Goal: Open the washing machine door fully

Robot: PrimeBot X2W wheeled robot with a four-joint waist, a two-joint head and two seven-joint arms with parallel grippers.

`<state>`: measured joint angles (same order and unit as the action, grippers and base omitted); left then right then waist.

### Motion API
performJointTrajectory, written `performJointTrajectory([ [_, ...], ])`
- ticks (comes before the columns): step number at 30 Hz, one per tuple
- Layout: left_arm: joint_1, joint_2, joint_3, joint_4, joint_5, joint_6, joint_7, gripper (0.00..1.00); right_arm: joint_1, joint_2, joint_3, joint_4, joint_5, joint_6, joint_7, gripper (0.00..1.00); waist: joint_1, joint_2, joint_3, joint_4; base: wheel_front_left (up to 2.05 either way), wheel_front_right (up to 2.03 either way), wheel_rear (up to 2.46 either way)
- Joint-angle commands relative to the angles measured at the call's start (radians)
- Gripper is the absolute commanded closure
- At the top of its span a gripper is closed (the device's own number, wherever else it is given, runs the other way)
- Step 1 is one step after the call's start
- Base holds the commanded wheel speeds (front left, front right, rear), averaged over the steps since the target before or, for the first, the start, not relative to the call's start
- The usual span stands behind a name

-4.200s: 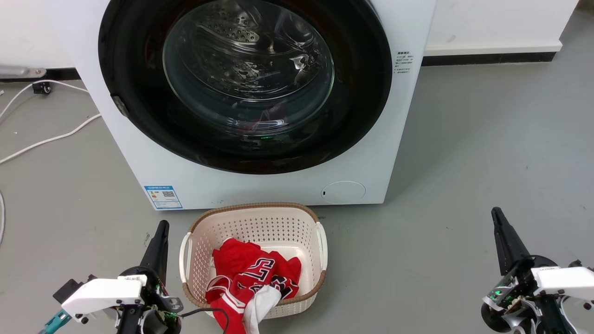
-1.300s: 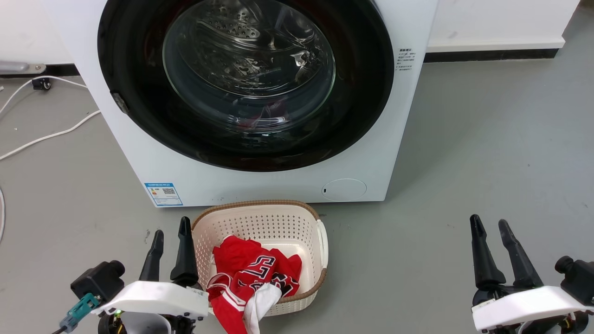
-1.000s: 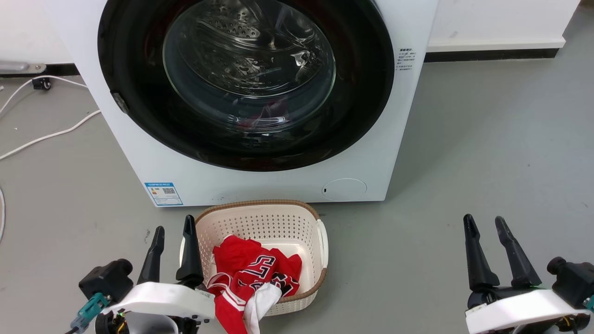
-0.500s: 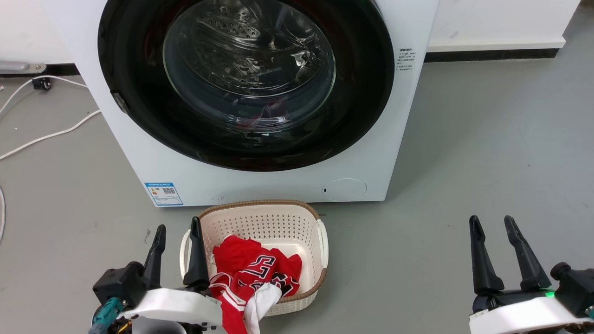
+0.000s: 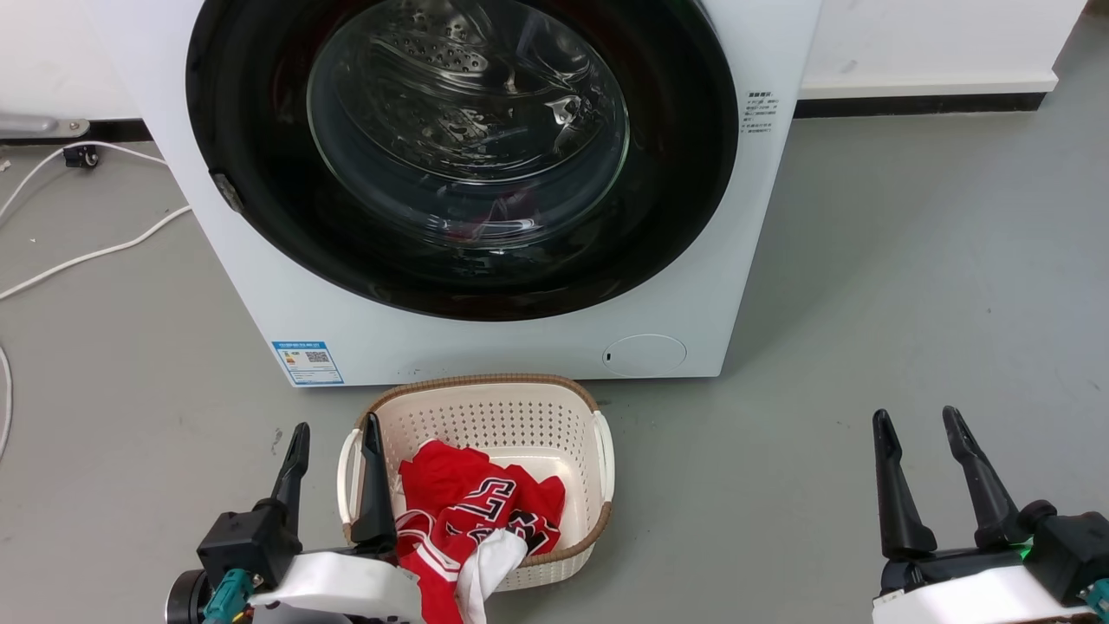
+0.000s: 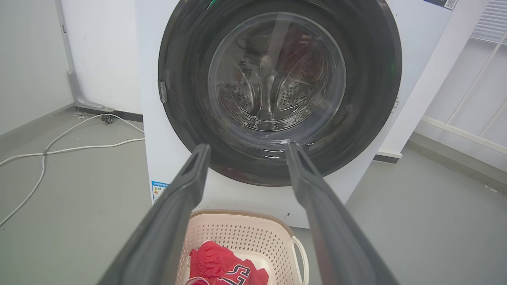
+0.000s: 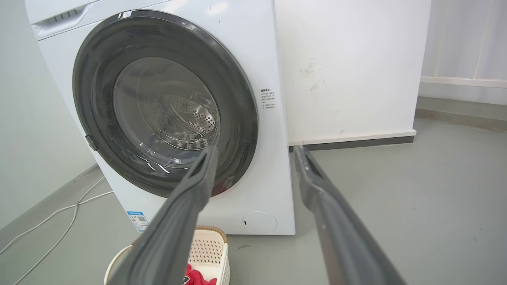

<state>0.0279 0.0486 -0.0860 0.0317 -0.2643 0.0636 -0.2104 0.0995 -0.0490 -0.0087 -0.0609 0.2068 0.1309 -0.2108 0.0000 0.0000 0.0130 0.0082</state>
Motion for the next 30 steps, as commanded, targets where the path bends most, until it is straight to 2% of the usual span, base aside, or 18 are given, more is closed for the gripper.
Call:
performJointTrajectory([
  [1,0.003,0.002,-0.001,-0.008,0.024,0.008,-0.009,0.0,0.006,-0.002,0.005,-0.012,-0.021,0.0,-0.01,0.0,0.0,0.0,-0.001,0.0,0.0,0.0,0.0],
  [22,0.027,0.003,-0.02,0.001,0.156,0.035,-0.05,0.0,0.034,-0.002,0.017,-0.001,-0.113,0.0,-0.049,0.0,0.0,0.0,0.001,0.006,0.0,0.0,0.0],
  [30,0.029,0.003,-0.025,0.012,0.175,0.04,-0.056,0.0,0.036,-0.002,0.018,0.012,-0.11,0.0,-0.055,0.0,0.0,0.0,0.003,0.007,0.0,0.0,0.0],
])
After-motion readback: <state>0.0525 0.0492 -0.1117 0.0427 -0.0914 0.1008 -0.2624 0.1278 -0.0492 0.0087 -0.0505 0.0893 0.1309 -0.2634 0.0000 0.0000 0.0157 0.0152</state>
